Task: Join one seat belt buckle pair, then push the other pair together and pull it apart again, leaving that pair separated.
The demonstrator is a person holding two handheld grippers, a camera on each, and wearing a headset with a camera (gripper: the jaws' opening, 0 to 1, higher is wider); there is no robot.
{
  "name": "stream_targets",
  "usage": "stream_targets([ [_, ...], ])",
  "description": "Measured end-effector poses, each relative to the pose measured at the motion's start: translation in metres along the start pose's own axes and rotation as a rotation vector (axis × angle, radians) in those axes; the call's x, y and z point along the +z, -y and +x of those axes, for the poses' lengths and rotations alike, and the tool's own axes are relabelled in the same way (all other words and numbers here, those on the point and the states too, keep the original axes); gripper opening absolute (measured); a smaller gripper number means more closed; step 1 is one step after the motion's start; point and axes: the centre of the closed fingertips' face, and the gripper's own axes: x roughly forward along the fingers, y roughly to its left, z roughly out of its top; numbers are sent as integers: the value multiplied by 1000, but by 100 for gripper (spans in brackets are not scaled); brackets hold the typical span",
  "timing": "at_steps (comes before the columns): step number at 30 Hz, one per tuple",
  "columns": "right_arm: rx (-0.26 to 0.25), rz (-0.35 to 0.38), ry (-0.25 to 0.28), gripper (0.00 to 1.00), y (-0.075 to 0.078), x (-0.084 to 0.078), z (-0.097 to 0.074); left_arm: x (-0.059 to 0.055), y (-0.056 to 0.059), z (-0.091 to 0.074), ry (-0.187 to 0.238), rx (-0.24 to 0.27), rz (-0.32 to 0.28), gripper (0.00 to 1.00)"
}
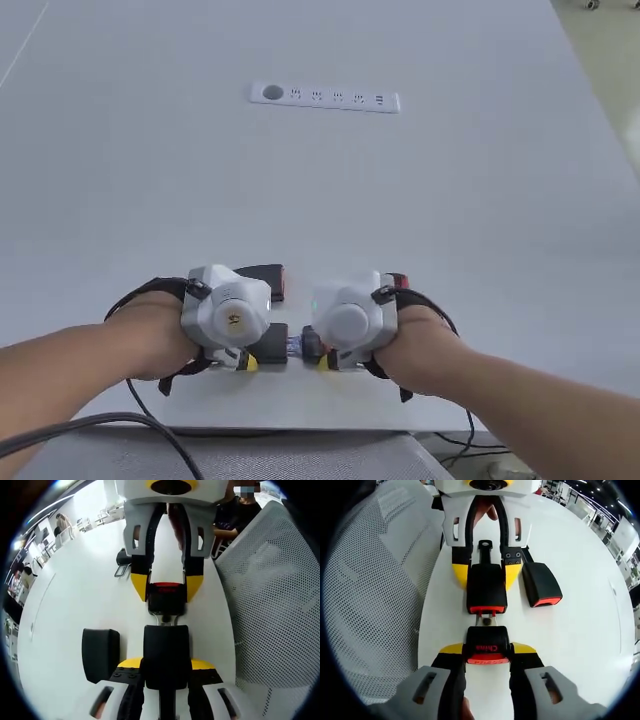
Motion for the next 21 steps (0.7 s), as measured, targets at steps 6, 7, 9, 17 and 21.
stream_targets([
  [6,5,-4,2,31,0,10,5,0,0,0,4,-1,1,33],
  [7,5,-5,1,31,1,9,5,0,0,0,4,-1,2,33],
  [9,7,-3,0,31,1,9,5,-1,-1,0,10,-3,-1,33],
  [17,6,-2,0,31,0,13,7,0,0,0,12,-2,-1,33],
  [21,5,-13,-5,31,-3,18,7,-2,1,0,13,-1,-1,33],
])
